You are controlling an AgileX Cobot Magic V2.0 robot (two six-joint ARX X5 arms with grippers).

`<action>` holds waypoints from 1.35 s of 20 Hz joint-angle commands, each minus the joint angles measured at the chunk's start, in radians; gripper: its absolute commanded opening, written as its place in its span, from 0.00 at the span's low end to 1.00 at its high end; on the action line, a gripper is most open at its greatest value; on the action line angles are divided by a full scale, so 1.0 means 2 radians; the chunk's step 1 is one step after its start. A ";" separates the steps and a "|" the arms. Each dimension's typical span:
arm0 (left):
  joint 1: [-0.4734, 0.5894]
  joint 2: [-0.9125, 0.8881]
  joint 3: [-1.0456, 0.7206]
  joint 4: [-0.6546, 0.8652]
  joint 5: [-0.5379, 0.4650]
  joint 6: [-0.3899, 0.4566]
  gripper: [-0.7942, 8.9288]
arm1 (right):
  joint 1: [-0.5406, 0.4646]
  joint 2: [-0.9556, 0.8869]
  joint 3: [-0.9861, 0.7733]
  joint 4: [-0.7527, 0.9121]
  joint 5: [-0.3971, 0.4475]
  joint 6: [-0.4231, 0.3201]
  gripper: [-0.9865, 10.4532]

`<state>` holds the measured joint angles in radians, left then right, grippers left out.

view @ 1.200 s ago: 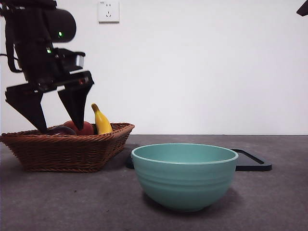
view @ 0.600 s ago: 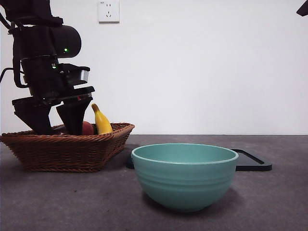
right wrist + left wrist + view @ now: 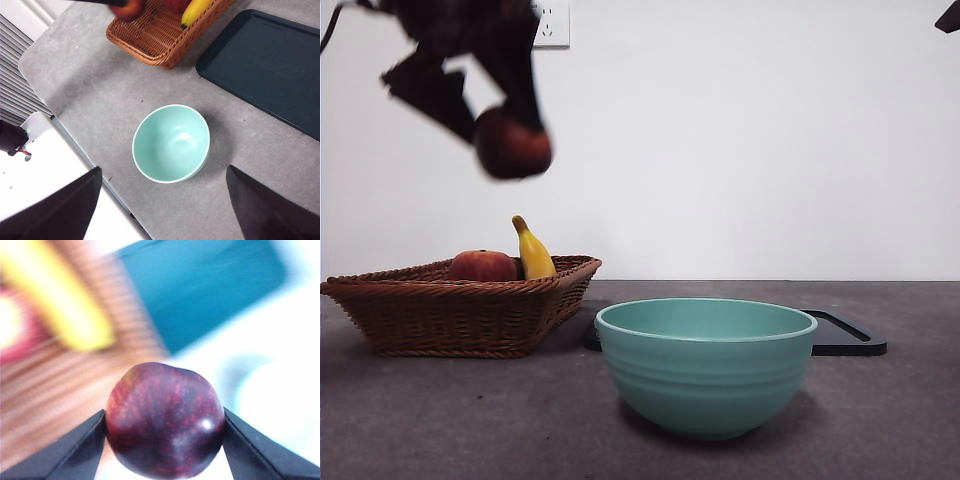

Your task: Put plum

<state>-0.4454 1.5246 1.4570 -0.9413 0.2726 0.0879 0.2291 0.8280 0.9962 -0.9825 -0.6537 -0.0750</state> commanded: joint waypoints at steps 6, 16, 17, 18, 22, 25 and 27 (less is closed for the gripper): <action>-0.157 0.039 0.011 -0.003 0.023 0.012 0.40 | 0.002 0.004 0.010 0.005 0.013 -0.002 0.43; -0.228 0.168 0.011 0.027 -0.008 0.029 0.40 | 0.002 0.003 0.010 0.005 0.027 -0.002 0.43; -0.230 0.178 0.011 0.028 -0.022 0.029 0.40 | 0.002 0.003 0.010 0.005 0.027 -0.002 0.43; -0.231 0.187 0.011 0.029 -0.034 0.031 0.40 | 0.002 0.003 0.010 0.005 0.027 -0.002 0.43; -0.239 0.213 0.011 0.041 -0.049 0.031 0.40 | 0.002 0.003 0.010 0.005 0.026 -0.002 0.43; -0.241 0.216 0.011 0.043 -0.049 0.031 0.40 | 0.002 0.003 0.010 0.005 0.026 -0.002 0.43; -0.243 0.216 0.011 0.044 -0.049 0.031 0.40 | 0.002 0.003 0.010 0.005 0.026 -0.002 0.43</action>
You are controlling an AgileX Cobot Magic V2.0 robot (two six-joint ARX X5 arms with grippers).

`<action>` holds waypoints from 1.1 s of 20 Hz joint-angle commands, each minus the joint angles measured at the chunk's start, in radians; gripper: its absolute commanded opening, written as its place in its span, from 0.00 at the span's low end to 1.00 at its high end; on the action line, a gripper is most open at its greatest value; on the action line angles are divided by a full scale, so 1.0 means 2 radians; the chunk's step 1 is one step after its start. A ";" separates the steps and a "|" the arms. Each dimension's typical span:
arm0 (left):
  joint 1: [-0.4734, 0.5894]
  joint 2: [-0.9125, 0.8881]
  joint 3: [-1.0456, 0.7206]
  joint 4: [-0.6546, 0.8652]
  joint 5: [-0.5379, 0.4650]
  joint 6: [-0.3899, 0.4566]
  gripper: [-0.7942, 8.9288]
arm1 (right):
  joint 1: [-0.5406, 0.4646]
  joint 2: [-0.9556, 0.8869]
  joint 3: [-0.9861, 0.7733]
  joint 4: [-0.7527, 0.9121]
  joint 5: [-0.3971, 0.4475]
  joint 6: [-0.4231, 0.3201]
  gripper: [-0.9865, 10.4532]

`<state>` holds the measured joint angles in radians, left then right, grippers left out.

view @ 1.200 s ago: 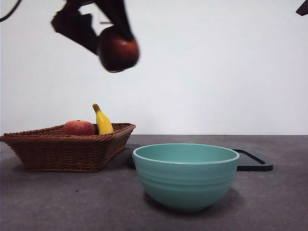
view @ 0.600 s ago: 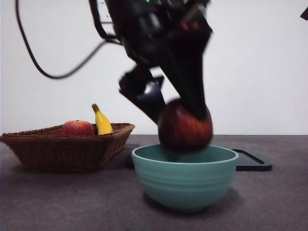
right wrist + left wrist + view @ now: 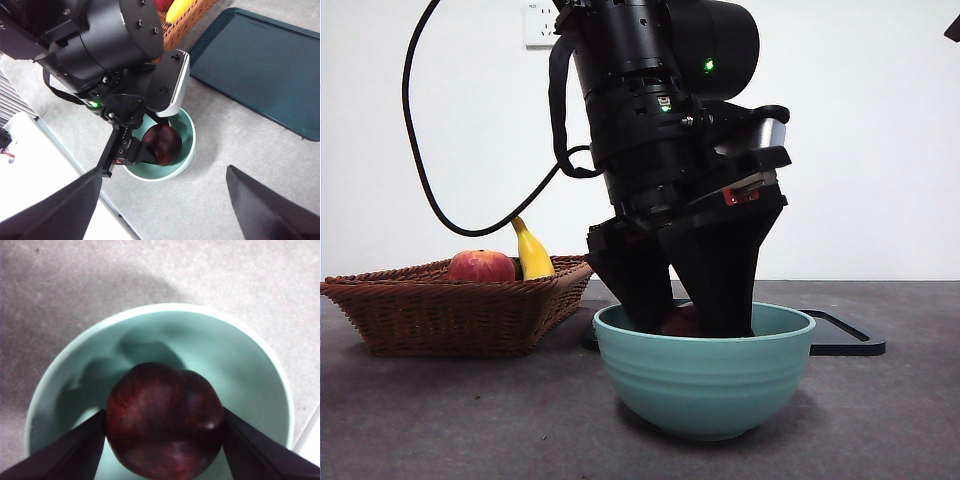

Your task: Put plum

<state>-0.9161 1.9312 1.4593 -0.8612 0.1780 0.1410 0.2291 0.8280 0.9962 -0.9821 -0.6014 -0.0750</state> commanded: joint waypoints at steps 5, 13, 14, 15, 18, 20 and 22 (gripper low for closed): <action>-0.008 0.011 0.011 -0.002 -0.001 0.002 0.54 | 0.002 0.003 0.010 0.005 0.000 -0.002 0.43; -0.002 -0.040 0.047 -0.016 -0.001 -0.001 0.53 | 0.002 0.003 0.010 0.005 0.000 -0.002 0.43; 0.002 -0.054 0.050 -0.016 -0.001 -0.002 0.53 | 0.002 0.003 0.010 0.005 0.000 -0.002 0.43; 0.008 -0.071 0.051 -0.014 -0.001 -0.009 0.53 | 0.002 0.003 0.010 0.005 0.000 -0.002 0.43; 0.040 -0.125 0.051 -0.001 -0.001 -0.028 0.53 | 0.002 0.003 0.010 0.005 0.000 -0.002 0.43; 0.071 -0.164 0.051 0.011 0.000 -0.041 0.53 | 0.002 0.003 0.010 0.005 0.000 -0.002 0.43; 0.102 -0.201 0.051 0.010 0.010 -0.045 0.53 | 0.002 0.003 0.010 0.005 0.000 -0.002 0.43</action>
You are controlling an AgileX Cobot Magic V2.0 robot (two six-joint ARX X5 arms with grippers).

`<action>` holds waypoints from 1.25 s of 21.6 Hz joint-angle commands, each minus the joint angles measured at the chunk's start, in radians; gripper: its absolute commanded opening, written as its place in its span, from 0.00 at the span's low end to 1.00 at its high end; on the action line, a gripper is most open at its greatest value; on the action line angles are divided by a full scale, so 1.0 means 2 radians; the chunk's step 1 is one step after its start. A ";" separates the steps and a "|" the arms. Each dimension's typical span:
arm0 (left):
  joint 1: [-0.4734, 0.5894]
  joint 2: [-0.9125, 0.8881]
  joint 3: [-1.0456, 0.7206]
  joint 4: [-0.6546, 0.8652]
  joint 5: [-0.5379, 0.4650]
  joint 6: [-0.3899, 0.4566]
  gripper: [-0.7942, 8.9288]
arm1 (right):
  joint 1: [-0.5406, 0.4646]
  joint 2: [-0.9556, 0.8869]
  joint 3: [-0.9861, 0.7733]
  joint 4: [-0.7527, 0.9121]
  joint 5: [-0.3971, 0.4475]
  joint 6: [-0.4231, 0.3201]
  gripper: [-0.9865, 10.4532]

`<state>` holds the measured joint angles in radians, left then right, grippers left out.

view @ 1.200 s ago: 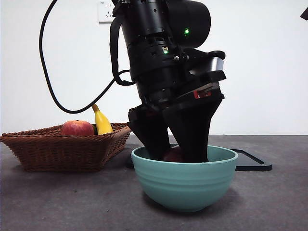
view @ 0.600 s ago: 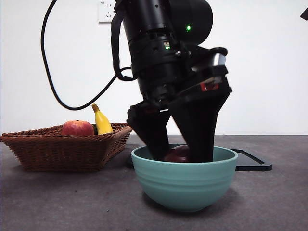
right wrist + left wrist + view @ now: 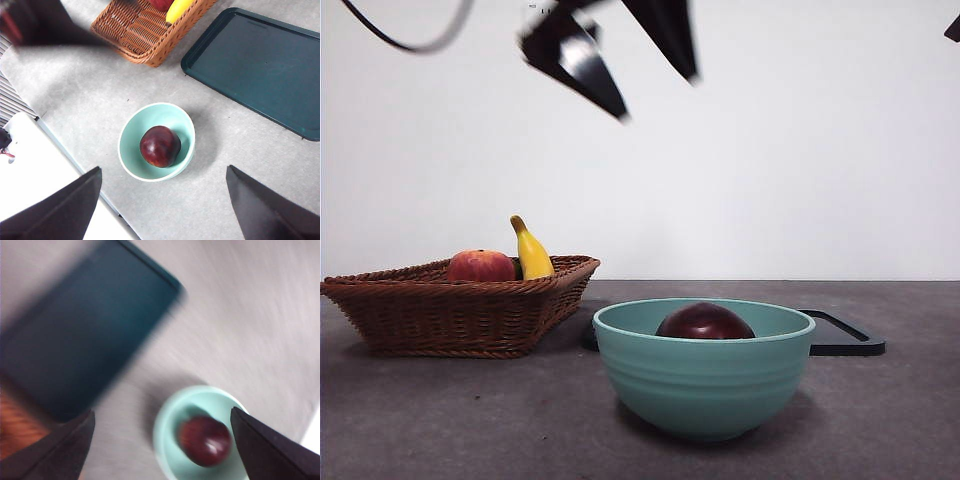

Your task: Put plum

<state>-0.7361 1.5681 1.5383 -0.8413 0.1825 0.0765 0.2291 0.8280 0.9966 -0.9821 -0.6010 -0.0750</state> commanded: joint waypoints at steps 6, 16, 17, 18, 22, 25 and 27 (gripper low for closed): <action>0.105 -0.112 -0.031 -0.014 0.047 -0.019 0.53 | 0.002 0.004 0.010 0.005 0.000 -0.002 0.43; 0.128 -0.262 -0.269 -0.014 0.192 -0.019 0.53 | 0.002 0.004 0.010 0.005 0.000 -0.002 0.43; 0.128 -0.266 -0.283 -0.014 0.218 -0.018 0.53 | 0.002 0.004 0.010 0.005 0.000 -0.001 0.43; 0.127 -0.269 -0.293 -0.014 0.233 -0.017 0.53 | 0.002 0.004 0.010 0.005 0.000 0.000 0.43; 0.123 -0.268 -0.301 -0.012 0.235 -0.017 0.53 | 0.002 0.004 0.010 0.004 0.000 0.009 0.43; 0.122 -0.268 -0.301 -0.013 0.235 -0.017 0.53 | 0.002 0.009 0.010 0.001 0.000 0.022 0.43; 0.122 -0.268 -0.301 -0.013 0.235 -0.017 0.53 | 0.005 0.018 0.010 -0.003 0.000 0.027 0.43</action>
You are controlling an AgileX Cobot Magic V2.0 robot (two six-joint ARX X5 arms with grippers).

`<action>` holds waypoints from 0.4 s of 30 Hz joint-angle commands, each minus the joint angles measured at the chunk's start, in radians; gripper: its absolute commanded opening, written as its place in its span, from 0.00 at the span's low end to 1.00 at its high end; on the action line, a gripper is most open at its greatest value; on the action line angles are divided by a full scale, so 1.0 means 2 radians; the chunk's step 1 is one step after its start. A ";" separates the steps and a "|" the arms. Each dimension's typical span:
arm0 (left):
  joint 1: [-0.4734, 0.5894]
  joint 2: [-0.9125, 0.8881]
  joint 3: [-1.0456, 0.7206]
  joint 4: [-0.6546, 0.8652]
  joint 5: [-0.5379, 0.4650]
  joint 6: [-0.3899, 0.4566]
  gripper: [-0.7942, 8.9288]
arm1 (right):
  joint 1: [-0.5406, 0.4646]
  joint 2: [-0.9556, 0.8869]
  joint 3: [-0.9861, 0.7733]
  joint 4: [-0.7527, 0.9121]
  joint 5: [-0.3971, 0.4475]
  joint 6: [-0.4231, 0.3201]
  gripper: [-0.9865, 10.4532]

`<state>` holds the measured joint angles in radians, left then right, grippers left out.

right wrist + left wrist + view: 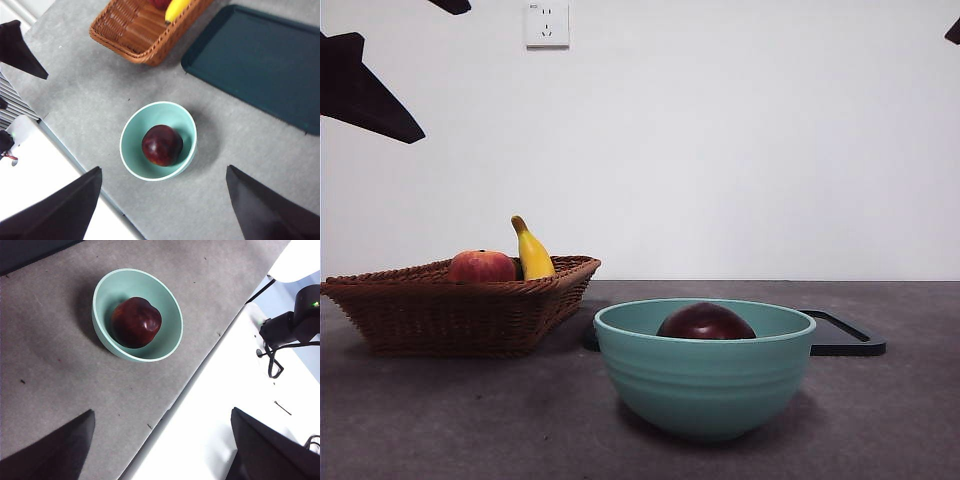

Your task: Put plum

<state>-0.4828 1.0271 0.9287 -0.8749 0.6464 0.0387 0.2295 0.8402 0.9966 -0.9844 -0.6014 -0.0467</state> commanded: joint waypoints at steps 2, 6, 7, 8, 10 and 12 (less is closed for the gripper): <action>-0.004 0.002 0.004 0.004 0.003 0.002 0.53 | 0.010 0.026 0.009 -0.007 0.001 0.018 0.43; -0.004 0.002 0.004 0.004 0.003 0.002 0.53 | 0.030 0.061 0.009 -0.006 0.033 0.021 0.43; -0.004 0.002 0.004 0.004 0.003 0.002 0.53 | 0.036 0.070 0.009 -0.006 0.042 0.021 0.43; -0.004 0.002 0.004 0.004 0.003 0.002 0.53 | 0.046 0.085 0.009 -0.005 0.053 0.022 0.43; -0.004 0.002 0.004 0.004 0.003 0.002 0.53 | 0.060 0.108 0.009 -0.003 0.070 0.023 0.43; -0.004 0.002 0.004 0.004 0.003 0.003 0.53 | 0.074 0.134 0.008 0.006 0.089 0.024 0.43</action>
<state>-0.4831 1.0271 0.9287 -0.8749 0.6468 0.0387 0.3645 1.0817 0.9974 -0.9844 -0.4358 -0.0101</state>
